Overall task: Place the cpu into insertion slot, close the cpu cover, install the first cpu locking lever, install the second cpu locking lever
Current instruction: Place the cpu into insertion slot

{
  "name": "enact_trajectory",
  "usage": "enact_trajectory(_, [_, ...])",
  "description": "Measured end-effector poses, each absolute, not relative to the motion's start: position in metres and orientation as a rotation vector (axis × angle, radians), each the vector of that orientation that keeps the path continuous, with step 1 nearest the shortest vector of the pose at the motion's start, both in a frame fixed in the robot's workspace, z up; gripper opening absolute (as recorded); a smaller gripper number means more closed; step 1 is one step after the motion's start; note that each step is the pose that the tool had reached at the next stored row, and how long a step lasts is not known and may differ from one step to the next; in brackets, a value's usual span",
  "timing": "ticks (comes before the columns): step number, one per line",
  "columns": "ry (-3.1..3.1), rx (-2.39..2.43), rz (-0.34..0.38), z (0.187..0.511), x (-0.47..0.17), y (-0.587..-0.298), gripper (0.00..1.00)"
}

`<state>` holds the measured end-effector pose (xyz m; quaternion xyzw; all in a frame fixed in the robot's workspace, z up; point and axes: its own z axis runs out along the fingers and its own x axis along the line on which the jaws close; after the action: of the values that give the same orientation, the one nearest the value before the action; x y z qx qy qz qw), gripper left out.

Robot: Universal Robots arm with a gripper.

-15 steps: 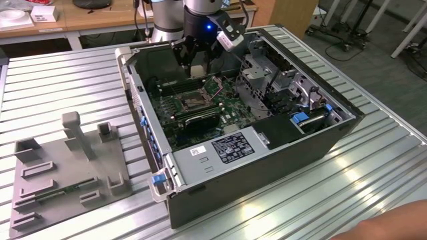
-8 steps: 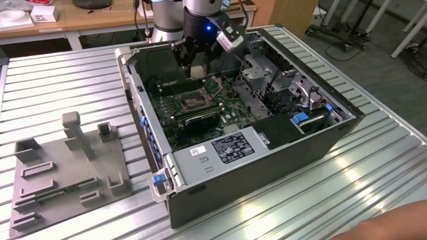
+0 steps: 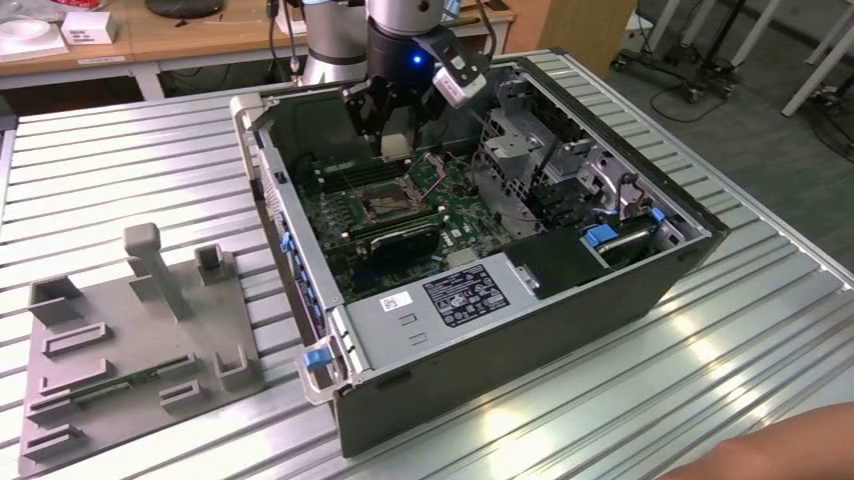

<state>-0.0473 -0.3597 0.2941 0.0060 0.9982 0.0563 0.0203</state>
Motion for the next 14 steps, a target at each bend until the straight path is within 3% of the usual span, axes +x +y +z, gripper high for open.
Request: enact_trajectory(14, [3.093, 0.074, 0.174, 0.2928, -0.0473, -0.3597, 0.54])
